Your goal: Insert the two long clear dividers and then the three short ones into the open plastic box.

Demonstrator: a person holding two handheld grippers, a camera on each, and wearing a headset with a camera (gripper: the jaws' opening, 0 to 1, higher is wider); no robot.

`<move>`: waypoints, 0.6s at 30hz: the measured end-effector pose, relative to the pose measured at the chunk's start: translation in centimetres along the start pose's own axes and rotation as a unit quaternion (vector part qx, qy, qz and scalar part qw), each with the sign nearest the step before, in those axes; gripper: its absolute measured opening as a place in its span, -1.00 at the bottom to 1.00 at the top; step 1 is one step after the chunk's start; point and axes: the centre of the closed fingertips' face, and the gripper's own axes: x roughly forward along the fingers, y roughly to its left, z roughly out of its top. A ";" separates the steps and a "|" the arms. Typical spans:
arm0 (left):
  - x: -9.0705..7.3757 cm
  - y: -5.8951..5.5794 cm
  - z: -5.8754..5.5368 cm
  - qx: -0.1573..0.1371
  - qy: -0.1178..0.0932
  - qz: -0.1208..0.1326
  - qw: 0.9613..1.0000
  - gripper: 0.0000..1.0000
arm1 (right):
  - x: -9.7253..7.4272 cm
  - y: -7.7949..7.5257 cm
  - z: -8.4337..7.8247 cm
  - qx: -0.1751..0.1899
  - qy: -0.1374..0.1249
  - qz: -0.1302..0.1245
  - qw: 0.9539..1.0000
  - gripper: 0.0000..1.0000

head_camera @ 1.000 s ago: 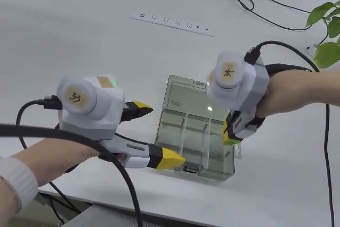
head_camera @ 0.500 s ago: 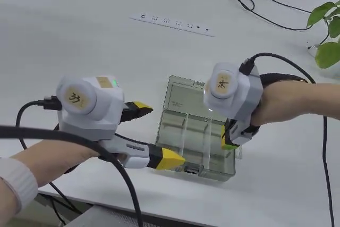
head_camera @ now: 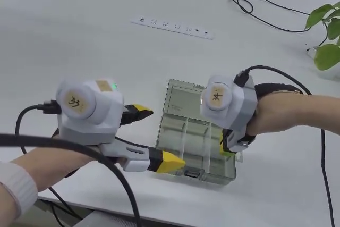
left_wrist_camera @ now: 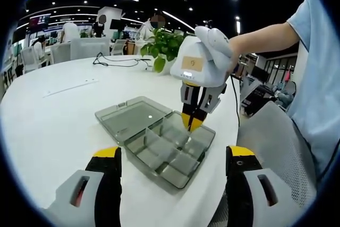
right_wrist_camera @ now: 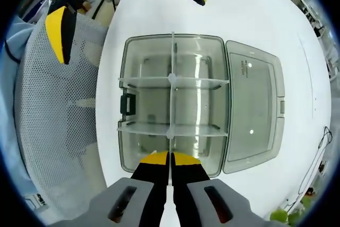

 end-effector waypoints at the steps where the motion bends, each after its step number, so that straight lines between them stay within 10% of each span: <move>1: 0.0 0.0 0.0 0.000 0.000 0.000 1.000 0.63 | 0.0 0.0 0.0 0.000 -0.001 0.000 1.000 -0.96; 13: -0.4 0.2 -0.1 -0.005 0.000 0.013 1.000 0.63 | 0.0 0.0 0.0 0.017 -0.046 0.008 0.999 -0.92; 18: -0.7 0.3 -0.4 -0.006 0.003 0.018 1.000 0.64 | -0.8 -0.8 0.7 0.016 -0.105 -0.018 0.994 -0.55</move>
